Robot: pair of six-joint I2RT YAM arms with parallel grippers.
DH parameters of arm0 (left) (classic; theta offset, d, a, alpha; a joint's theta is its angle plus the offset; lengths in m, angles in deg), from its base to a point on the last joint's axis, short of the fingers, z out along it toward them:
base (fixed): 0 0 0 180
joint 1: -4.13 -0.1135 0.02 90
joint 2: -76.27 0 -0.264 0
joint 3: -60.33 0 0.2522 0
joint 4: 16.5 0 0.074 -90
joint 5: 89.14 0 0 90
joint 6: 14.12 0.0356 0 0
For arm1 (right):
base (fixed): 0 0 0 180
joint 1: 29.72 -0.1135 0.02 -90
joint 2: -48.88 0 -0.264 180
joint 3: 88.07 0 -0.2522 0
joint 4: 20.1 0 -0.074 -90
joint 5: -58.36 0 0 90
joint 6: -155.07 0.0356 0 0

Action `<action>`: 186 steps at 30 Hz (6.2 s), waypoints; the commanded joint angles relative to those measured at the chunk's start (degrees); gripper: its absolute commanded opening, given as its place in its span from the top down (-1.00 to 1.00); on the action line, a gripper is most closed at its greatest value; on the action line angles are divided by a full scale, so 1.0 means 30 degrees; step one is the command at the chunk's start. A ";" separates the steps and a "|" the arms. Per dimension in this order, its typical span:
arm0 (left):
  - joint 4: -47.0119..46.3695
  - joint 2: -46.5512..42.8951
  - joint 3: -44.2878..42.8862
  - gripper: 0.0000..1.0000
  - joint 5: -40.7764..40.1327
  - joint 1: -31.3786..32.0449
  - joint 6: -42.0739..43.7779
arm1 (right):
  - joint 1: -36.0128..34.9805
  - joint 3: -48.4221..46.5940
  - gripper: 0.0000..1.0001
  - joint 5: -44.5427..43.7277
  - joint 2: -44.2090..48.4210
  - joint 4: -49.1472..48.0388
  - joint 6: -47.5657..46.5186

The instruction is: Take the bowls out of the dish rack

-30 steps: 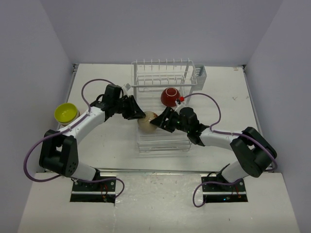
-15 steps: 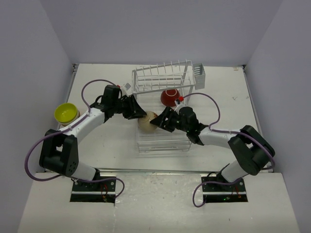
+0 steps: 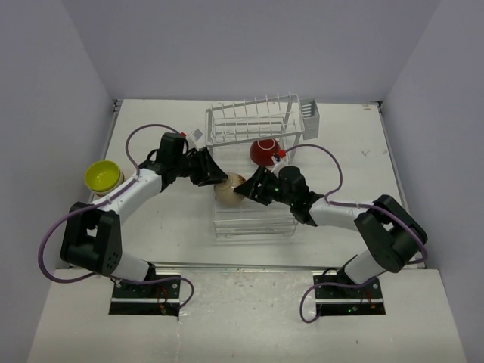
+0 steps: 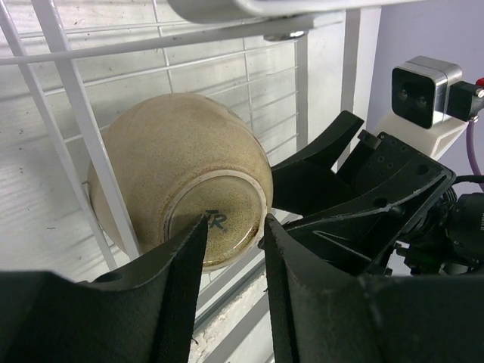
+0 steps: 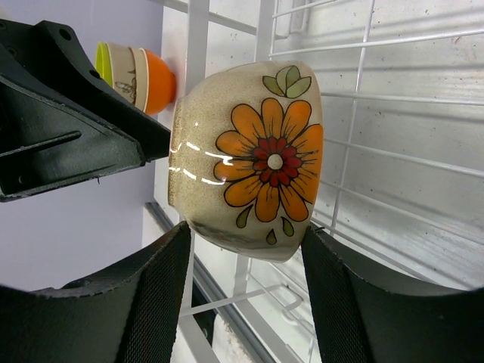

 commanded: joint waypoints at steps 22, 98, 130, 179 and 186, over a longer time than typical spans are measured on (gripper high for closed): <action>0.3740 0.1141 0.1000 0.08 -0.0383 0.0284 0.1362 | -0.0732 -0.1804 0.10 0.2747 0.0215 -0.8716 0.2007; 0.2481 -0.0938 -0.0553 -0.16 0.0731 -0.0125 0.0864 | -0.0732 -1.5193 0.73 -0.5806 -0.5323 2.4272 -1.4164; 0.1133 -0.1027 -0.0172 -0.17 0.0584 -0.0096 -0.0309 | -0.2431 -1.5660 1.00 -0.5250 -0.1983 2.5764 -1.3784; 0.3534 -0.3429 -0.2046 -0.11 -0.0235 -0.0125 0.0863 | 1.4440 -1.3200 1.00 -0.6686 -0.0221 2.6324 -1.1673; 0.4471 -0.3897 -0.2164 0.17 -0.0616 -0.0126 0.1010 | 1.5644 -1.5569 1.00 -0.7036 -0.4088 2.5736 -1.1673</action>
